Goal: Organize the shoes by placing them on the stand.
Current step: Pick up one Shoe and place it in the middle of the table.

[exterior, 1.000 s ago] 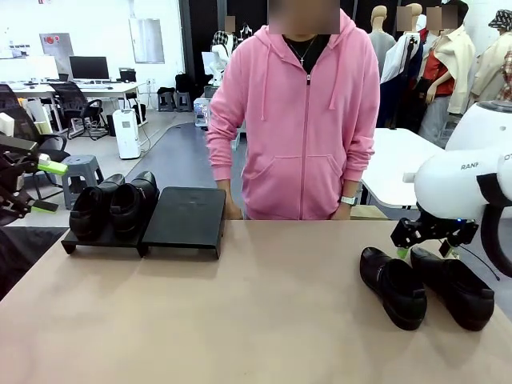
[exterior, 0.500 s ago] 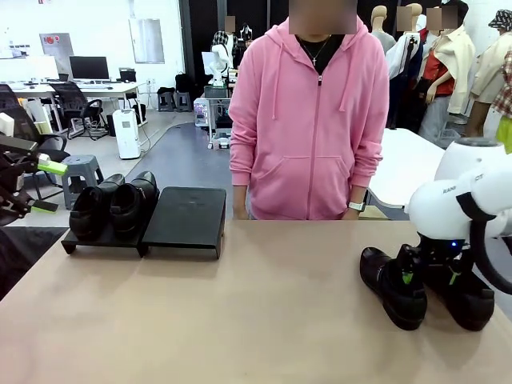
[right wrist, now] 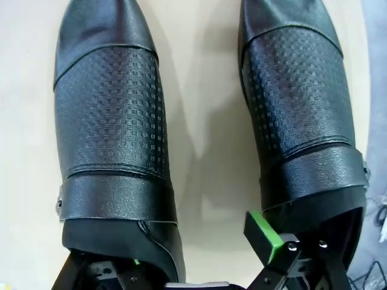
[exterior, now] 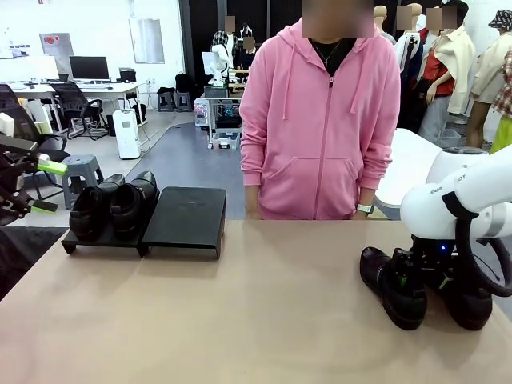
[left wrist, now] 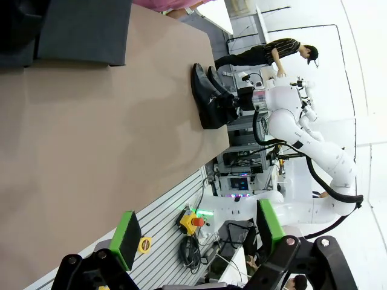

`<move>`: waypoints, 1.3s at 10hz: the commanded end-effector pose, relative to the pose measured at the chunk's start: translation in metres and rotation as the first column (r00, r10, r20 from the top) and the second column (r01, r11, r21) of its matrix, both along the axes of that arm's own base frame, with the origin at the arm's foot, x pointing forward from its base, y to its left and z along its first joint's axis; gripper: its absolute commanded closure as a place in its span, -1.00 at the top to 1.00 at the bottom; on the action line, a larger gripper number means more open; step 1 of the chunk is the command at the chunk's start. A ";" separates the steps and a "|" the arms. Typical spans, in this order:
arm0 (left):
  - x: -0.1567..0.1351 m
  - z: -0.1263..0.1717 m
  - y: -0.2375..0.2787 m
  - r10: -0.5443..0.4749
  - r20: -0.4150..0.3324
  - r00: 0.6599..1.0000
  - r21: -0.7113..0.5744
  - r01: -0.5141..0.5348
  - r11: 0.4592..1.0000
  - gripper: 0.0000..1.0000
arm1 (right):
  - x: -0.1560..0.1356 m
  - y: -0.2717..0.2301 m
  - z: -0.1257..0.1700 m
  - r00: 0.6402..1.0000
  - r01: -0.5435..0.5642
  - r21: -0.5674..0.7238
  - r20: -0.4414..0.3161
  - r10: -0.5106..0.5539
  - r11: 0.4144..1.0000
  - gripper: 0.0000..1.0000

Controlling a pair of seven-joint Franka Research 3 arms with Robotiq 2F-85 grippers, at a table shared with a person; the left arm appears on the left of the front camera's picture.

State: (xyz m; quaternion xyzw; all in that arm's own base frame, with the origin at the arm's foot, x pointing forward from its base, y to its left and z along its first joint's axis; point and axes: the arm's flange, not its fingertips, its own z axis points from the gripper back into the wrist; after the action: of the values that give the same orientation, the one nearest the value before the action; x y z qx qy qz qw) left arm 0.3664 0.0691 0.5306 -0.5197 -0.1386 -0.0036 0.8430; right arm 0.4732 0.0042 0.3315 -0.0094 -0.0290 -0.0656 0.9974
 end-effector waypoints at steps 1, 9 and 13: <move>-0.002 0.000 0.002 -0.013 0.010 1.000 0.002 0.012 1.000 1.00 | 0.006 0.006 0.002 1.000 0.015 0.019 0.009 -0.015 1.000 -1.00; -0.002 0.000 0.002 -0.013 0.010 1.000 0.002 0.012 1.000 1.00 | 0.004 0.008 0.004 1.000 0.003 0.016 0.013 -0.003 1.000 -1.00; -0.002 0.000 0.002 -0.013 0.010 1.000 0.002 0.012 1.000 1.00 | 0.002 0.009 0.006 1.000 -0.016 0.028 0.009 0.016 0.999 -1.00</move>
State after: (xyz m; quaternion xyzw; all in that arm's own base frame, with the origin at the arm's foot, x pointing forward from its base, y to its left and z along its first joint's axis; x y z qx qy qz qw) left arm 0.3664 0.0691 0.5306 -0.5197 -0.1386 -0.0036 0.8430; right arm 0.4736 0.0140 0.3342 -0.0086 -0.0319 -0.0553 0.9979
